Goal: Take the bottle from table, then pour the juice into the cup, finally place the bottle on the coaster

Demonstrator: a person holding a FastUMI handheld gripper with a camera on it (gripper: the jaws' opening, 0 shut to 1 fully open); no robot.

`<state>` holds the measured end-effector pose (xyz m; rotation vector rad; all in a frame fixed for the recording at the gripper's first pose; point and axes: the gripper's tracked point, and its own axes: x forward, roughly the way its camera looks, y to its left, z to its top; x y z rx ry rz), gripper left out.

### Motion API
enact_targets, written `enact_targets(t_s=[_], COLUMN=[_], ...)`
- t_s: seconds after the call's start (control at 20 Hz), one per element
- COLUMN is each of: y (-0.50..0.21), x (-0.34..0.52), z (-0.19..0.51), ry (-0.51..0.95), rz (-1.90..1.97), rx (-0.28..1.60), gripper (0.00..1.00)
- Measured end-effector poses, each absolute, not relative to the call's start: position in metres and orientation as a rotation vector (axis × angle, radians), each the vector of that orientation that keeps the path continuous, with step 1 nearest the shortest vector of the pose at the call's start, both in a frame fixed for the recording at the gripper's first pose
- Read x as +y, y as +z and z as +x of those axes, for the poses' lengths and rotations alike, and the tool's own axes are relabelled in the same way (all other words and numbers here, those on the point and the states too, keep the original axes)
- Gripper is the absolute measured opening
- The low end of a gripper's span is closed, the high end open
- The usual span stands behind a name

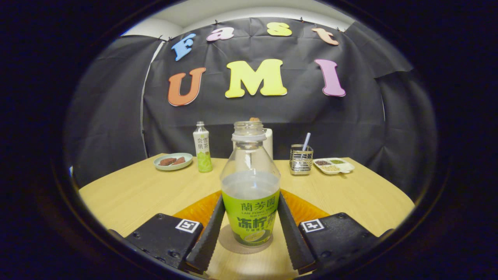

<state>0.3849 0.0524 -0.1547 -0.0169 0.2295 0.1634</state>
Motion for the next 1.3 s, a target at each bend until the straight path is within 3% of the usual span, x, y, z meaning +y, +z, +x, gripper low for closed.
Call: enact_targets(t_s=[0.4,0.55,0.65,0.75,1.3], y=[-0.156,-0.181,-0.170,-0.163,-0.155], x=[0.069,0.077,0.070,0.069,0.059], z=[0.381,0.371,0.364,0.364,0.362], ry=[0.238,0.298,0.281,0.270,0.244], rz=[-0.110,-0.135,-0.086,-0.076,-0.091], rx=[0.242,0.357,0.326,0.282,0.278], gripper=[0.80,0.89,0.98,1.00,1.00])
